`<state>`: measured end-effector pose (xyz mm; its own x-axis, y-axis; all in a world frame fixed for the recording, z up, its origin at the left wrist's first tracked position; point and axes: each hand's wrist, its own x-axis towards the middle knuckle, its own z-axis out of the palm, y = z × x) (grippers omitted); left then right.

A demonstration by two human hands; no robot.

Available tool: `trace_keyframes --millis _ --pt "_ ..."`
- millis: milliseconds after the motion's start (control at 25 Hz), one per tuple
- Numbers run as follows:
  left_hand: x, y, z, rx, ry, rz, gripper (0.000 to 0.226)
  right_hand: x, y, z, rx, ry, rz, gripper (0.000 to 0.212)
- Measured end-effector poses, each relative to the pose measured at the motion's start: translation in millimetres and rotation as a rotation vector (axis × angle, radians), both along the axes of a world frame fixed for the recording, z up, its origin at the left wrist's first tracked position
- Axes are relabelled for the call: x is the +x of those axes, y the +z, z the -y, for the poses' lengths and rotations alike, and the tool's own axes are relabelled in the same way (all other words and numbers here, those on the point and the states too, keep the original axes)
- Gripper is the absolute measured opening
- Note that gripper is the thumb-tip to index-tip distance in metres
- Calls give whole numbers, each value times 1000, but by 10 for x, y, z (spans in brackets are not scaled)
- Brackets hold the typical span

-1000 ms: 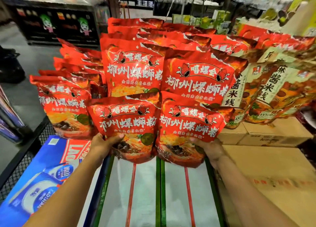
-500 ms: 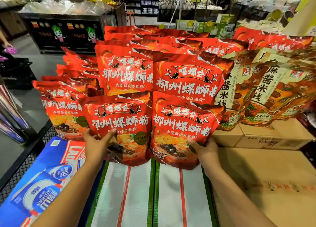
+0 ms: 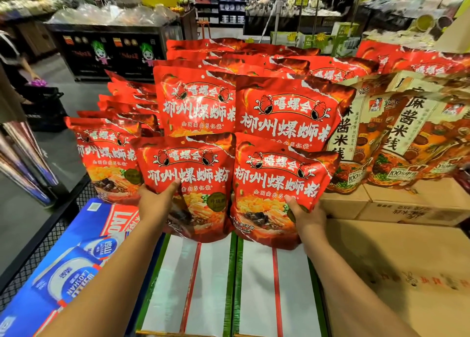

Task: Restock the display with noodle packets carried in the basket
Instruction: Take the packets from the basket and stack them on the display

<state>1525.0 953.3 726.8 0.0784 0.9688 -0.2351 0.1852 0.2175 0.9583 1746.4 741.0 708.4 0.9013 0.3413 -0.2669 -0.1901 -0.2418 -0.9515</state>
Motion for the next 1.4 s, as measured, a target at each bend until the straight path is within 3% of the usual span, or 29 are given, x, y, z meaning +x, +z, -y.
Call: trace_keyframes --millis 160,320,440,640,840,1000,1160,1400 --pt "-87 -130 312 69 86 -27 97 -348 -160 168 -46 -79 95 73" --pt "-257 -232 520 129 -52 -425 101 -647 -262 369 -343 -12 276 102" --pt "-304 -145 658 177 -253 -774 99 -818 -150 468 -602 66 399 94" --pt "-346 -108 928 474 -689 -1026 90 -1227 -72 780 -888 86 451 91" --pt "-115 -151 1254 603 -1172 -1019 93 -1656 -47 1382 -1071 -43 388 86" --pt "148 -64 1731 850 -1446 -909 89 -1966 4 2050 -1168 -219 245 91" --pt "286 -32 2307 955 -1631 -811 86 -2203 3 2718 -1222 -368 113 89" --pt "443 -12 3203 1108 -1744 -774 77 -2418 -182 3655 -1099 -534 -115 88"
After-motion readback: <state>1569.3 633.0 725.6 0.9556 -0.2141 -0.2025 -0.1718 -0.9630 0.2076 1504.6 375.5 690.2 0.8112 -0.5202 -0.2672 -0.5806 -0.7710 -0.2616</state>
